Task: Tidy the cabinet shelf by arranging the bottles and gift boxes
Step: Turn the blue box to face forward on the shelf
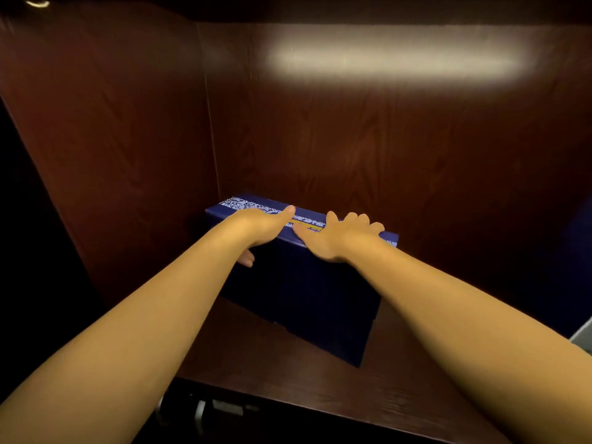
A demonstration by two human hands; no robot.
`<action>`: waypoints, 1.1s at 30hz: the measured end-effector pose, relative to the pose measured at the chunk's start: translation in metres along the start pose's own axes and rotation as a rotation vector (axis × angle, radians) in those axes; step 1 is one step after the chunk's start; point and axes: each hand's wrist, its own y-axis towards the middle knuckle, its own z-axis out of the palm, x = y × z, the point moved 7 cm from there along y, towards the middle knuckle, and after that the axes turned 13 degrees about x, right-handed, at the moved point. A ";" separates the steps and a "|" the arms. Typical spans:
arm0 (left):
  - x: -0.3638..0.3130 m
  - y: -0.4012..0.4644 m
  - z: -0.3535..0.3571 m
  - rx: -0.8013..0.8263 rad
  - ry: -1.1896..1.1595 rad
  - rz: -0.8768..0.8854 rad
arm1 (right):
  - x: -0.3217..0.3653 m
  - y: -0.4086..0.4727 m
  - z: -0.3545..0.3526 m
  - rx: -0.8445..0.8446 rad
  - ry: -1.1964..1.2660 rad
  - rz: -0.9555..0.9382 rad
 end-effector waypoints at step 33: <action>-0.125 -0.019 0.098 0.421 0.686 0.594 | -0.121 -0.039 -0.052 -0.203 0.222 -0.417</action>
